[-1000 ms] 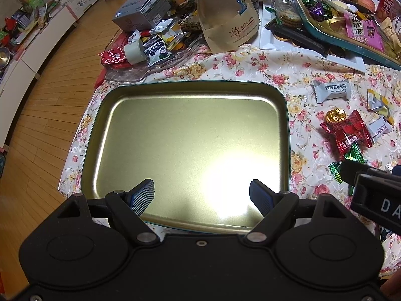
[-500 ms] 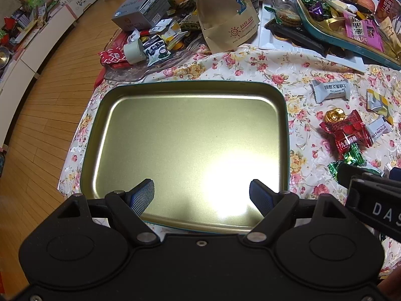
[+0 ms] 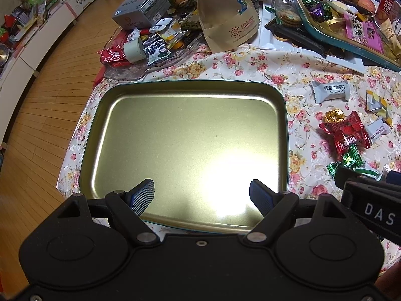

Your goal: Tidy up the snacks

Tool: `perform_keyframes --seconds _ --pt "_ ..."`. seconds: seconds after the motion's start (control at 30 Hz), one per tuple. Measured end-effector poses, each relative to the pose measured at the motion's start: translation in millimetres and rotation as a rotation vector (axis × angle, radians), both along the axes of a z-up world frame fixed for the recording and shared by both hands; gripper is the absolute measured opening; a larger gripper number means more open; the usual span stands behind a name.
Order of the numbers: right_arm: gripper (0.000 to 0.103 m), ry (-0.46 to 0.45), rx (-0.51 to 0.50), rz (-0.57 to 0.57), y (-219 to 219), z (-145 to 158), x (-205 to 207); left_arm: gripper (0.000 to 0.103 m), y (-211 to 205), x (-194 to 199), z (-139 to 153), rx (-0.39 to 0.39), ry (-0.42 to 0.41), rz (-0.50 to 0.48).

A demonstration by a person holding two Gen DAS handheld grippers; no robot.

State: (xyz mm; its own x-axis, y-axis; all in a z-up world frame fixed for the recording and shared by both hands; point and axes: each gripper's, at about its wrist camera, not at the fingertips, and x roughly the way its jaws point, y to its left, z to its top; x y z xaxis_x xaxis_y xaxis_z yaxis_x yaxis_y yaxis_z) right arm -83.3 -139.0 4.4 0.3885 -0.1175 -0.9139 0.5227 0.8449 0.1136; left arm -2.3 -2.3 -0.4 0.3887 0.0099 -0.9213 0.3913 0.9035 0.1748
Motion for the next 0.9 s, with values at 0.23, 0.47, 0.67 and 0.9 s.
perform_keyframes --seconds 0.23,0.47,0.67,0.9 --pt "0.082 0.003 -0.003 -0.006 -1.3 -0.4 0.3 0.080 -0.1 0.7 1.7 -0.018 0.003 0.014" --pt "0.082 0.005 -0.012 0.002 -3.1 -0.4 -0.1 0.073 -6.9 -1.7 5.6 -0.054 0.031 -0.002" --pt "0.080 -0.023 -0.054 -0.019 -27.2 6.3 -13.4 0.073 -20.8 -6.8 23.3 -0.118 0.004 -0.017" --pt "0.080 -0.084 -0.126 -0.195 -87.4 16.3 -50.2 0.073 -51.9 -16.8 39.3 -0.173 -0.008 -0.066"
